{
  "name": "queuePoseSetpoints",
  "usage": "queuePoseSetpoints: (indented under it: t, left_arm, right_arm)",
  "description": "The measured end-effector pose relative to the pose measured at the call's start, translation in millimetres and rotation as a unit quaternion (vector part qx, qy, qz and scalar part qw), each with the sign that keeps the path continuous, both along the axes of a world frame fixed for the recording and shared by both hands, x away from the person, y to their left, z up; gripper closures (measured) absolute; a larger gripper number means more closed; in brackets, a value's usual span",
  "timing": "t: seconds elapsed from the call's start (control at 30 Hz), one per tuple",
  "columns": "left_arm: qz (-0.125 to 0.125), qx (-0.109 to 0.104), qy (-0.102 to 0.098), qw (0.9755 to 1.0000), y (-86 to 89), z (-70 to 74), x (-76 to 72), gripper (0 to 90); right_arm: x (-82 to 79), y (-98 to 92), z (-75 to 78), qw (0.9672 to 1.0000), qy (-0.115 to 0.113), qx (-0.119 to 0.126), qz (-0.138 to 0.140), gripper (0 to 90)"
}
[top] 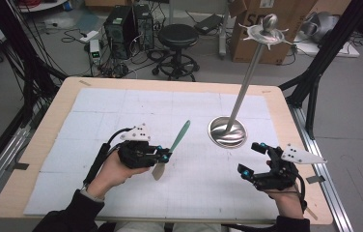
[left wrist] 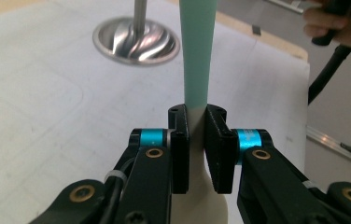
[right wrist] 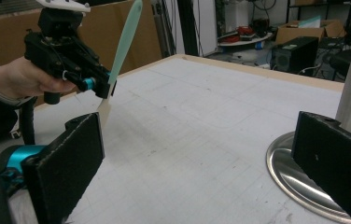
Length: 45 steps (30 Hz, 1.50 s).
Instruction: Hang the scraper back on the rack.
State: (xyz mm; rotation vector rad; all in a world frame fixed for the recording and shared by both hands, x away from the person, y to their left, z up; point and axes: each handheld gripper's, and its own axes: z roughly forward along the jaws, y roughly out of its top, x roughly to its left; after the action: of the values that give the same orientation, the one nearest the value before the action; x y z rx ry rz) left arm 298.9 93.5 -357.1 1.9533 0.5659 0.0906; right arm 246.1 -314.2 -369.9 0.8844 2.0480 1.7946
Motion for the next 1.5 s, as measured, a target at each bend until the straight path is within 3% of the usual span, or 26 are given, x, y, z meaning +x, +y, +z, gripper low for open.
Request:
queuePoseSetpoints:
  t: [0.03, 0.13, 0.23, 0.47, 0.7, 0.9, 1.07, 1.17, 1.5]
  left_arm:
    - [0.004, -0.011, -0.011, 0.9999, -0.9, 3.0, 1.9, 80.9]
    - [0.013, -0.051, -0.017, 0.9984, 1.0, 12.7, 9.8, 80.9]
    - [0.018, -0.070, -0.020, 0.9972, -0.2, 19.5, 16.9, 80.9]
    - [0.013, -0.065, -0.032, 0.9973, -14.0, 34.2, 29.3, 80.9]
    - [0.001, -0.070, -0.066, 0.9954, -24.1, 53.2, 41.9, 80.9]
    - [-0.006, -0.072, -0.070, 0.9949, -35.6, 68.1, 54.1, 80.9]
    - [-0.022, -0.053, -0.084, 0.9948, -47.9, 80.0, 60.9, 80.8]
    - [-0.025, -0.054, -0.084, 0.9947, -52.0, 86.7, 67.1, 80.8]
    - [-0.052, -0.071, -0.104, 0.9906, -61.6, 104.2, 83.0, 80.9]
  right_arm:
    - [-0.3, -0.3, 0.4, 1.0000, 0.000, 0.002, -0.001, 1.4]
    - [-0.8, -0.7, 0.4, 1.0000, 0.001, 0.001, -0.001, 1.4]
    - [-1.3, -1.2, -0.2, 1.0000, 0.003, 0.001, 0.000, 1.4]
    - [-2.3, -1.1, 2.8, 1.0000, -0.004, 0.004, 0.000, 1.4]
    - [-2.1, 0.3, 2.1, 1.0000, -0.003, 0.003, 0.002, 1.4]
    - [-3.7, 0.1, 3.4, 1.0000, -0.006, 0.004, 0.001, 1.3]
    - [-5.5, -1.4, 3.5, 1.0000, -0.007, 0.006, -0.001, 1.4]
    - [-6.7, -2.6, 3.8, 0.9999, -0.007, 0.008, -0.001, 1.4]
    - [-9.0, 1.8, 4.3, 0.9999, -0.010, 0.004, 0.005, 1.4]
